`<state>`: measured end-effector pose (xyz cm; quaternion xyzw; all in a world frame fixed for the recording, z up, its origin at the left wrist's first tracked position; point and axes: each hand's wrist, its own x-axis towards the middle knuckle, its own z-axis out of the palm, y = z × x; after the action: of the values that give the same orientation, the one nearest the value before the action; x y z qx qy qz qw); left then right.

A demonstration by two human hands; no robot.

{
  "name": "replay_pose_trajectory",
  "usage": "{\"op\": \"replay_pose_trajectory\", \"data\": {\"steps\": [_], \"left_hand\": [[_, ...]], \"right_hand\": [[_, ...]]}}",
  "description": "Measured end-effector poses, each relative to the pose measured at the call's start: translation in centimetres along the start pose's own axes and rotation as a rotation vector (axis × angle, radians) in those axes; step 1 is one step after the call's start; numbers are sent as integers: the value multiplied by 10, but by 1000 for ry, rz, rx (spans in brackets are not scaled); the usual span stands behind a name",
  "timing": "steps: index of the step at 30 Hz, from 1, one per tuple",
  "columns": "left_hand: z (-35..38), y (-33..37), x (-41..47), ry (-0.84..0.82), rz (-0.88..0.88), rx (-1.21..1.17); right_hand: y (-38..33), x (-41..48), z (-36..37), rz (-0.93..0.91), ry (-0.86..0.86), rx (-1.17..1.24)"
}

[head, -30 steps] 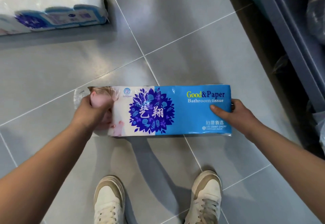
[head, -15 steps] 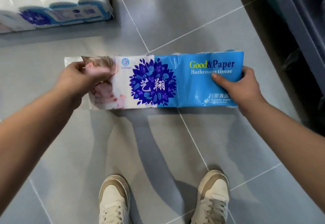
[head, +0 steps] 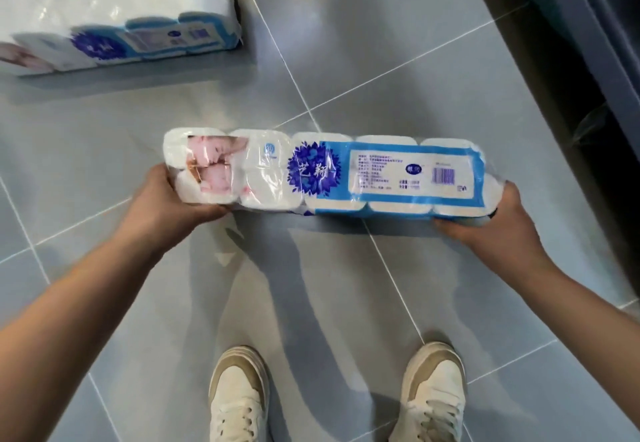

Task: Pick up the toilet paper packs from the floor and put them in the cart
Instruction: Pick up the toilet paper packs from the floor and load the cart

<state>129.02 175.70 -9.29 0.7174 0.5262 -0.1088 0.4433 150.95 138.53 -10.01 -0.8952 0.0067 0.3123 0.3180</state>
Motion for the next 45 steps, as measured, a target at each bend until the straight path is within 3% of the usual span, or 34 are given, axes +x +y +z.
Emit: {"op": "replay_pose_trajectory", "data": {"steps": [5, 8, 11, 19, 25, 32, 45], "left_hand": [[9, 17, -2, 113, 118, 309], [12, 37, 1, 44, 194, 525], [12, 46, 8, 3, 155, 566], [-3, 60, -13, 34, 205, 548], [-54, 98, -68, 92, 255, 521], [-151, 184, -171, 151, 329, 498], [-358, 379, -455, 260, 463, 452]], "right_hand": [[-17, 3, -6, -188, -29, -280], [-33, 12, -4, -398, -84, -583], [-47, 21, 2, -416, -144, -739], [-74, 7, -8, -379, -99, -720], [-124, -38, -68, -428, -59, -706], [-213, -131, -171, -474, 26, -684], [-378, -366, -412, -533, 106, -529]]}}
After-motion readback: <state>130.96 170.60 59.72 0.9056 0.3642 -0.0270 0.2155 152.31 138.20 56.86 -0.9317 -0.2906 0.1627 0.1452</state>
